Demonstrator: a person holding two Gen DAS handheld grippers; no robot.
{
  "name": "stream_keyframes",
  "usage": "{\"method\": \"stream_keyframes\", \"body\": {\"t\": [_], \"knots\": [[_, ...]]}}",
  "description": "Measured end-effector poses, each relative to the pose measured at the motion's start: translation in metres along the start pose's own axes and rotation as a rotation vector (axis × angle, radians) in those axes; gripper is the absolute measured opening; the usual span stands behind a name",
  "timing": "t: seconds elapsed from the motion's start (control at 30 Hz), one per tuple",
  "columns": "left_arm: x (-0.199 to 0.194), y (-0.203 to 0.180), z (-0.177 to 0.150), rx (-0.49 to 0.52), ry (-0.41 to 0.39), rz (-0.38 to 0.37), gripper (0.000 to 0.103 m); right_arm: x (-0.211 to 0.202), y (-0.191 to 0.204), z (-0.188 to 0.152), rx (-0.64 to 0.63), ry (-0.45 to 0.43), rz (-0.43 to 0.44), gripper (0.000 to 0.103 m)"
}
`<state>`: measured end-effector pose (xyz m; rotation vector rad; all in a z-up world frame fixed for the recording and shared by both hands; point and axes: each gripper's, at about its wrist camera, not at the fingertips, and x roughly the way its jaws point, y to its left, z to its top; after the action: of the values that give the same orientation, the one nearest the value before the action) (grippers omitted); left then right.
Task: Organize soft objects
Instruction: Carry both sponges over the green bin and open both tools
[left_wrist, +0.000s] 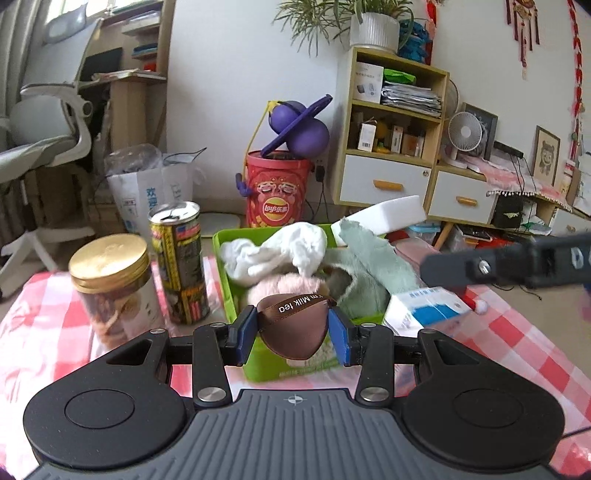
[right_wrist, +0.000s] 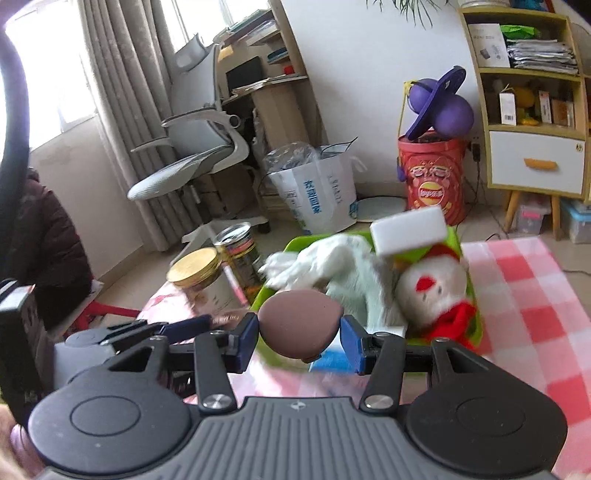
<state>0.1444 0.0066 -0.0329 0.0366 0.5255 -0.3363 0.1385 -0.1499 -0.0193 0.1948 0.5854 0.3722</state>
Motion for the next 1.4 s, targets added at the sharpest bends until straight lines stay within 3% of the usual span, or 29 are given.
{"method": "stream_keyframes", "body": {"t": [0.27,0.67,0.9,1.03,1.4], "knots": [[0.038,0.013,0.008,-0.024,0.014,0.007,0.044,0.048,-0.010,0.029,-0.022,0.050,-0.036,0.032],[0.061,0.020,0.002,-0.030,0.036,-0.017,0.052,0.093,-0.017,0.031,-0.045,0.122,-0.067,0.033],[0.058,0.021,0.000,-0.039,0.023,-0.025,0.053,0.098,-0.024,0.032,0.005,0.135,-0.053,0.035],[0.056,0.021,0.001,-0.045,0.020,-0.028,0.059,0.095,-0.029,0.035,0.044,0.139,-0.044,0.046],[0.044,0.020,0.003,-0.051,0.024,-0.010,0.069,0.075,-0.031,0.040,0.057,0.117,-0.060,0.046]]}}
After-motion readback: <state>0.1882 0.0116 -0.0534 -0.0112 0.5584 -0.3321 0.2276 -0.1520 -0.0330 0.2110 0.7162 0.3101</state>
